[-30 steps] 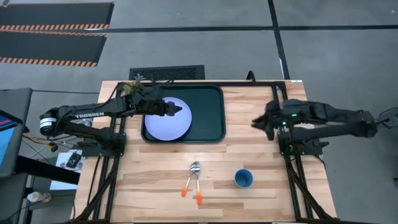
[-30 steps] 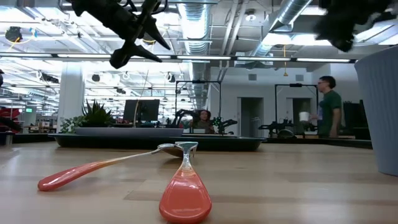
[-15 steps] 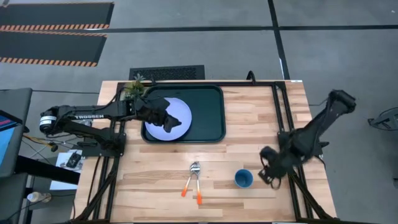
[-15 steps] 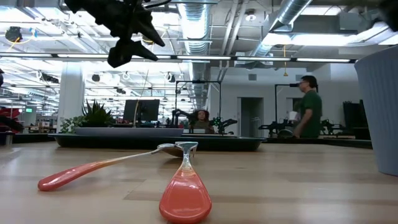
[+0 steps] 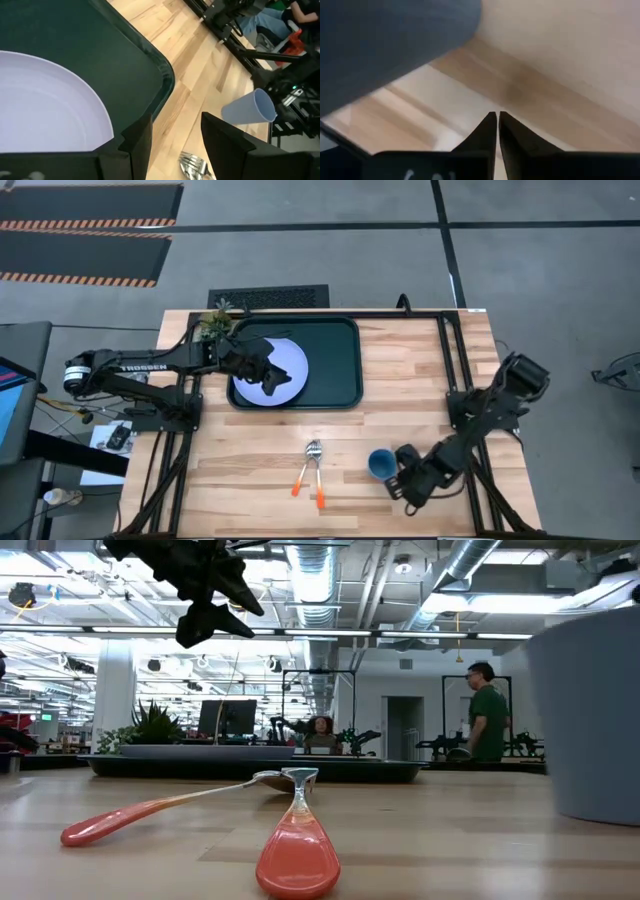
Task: Pick and place plate/cup/fork/spoon on tray
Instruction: Place the blue cup on the light blue plate on the dark green tray, then put the orange fork to the right of the light blue plate on the dark green tray
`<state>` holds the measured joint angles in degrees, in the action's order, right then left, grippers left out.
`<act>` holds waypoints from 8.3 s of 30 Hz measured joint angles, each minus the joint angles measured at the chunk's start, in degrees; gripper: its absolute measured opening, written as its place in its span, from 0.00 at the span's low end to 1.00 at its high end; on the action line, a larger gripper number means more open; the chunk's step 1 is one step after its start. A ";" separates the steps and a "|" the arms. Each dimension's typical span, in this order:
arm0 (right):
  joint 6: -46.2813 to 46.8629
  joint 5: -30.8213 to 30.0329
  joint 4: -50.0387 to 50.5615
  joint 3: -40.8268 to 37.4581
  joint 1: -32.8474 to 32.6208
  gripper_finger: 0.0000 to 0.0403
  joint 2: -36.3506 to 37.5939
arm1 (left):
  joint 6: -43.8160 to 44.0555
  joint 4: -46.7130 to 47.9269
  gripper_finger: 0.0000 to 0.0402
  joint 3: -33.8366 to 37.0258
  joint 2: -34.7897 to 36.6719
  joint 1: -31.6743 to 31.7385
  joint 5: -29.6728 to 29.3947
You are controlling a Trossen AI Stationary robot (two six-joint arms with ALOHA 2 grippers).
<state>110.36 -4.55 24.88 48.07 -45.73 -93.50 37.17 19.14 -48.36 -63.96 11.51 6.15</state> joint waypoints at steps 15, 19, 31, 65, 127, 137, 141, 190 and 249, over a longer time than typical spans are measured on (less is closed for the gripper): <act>-27.36 -1.18 -10.07 -0.02 19.87 0.06 -2.34 | -1.62 5.47 0.38 0.00 0.00 0.00 -1.25; -34.15 -1.43 -15.03 0.04 24.42 0.06 -2.31 | -1.62 5.64 0.38 0.00 0.00 0.00 -1.68; -45.46 -3.18 -22.72 0.09 32.92 0.05 0.66 | -4.85 11.90 0.38 -0.02 0.02 -4.33 1.68; -41.25 -4.73 -27.12 0.04 25.85 0.06 -0.52 | -35.33 -53.12 0.68 20.76 -28.03 -28.72 -22.39; -34.30 -1.63 -20.76 0.04 19.65 0.07 -0.46 | -34.42 31.34 0.00 -20.61 -28.89 45.48 -12.72; -34.50 -1.61 -20.56 0.04 19.65 0.07 -0.46 | -36.08 30.99 0.00 -20.63 -29.94 46.26 -12.54; -35.37 -1.62 -20.56 0.04 19.65 0.07 -0.46 | -36.42 32.03 0.00 -20.68 -29.94 46.37 -12.35; -36.87 -1.16 -20.56 0.04 19.24 0.07 -0.46 | -34.69 42.84 0.29 -41.05 -26.90 43.62 8.03; -21.43 -2.20 -9.06 0.02 -5.77 0.33 -0.48 | 51.61 35.06 0.50 -52.07 -64.63 -38.51 -30.45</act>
<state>88.92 -6.74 15.82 48.10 -51.51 -93.97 88.78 54.20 -100.43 -128.60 -27.00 -24.30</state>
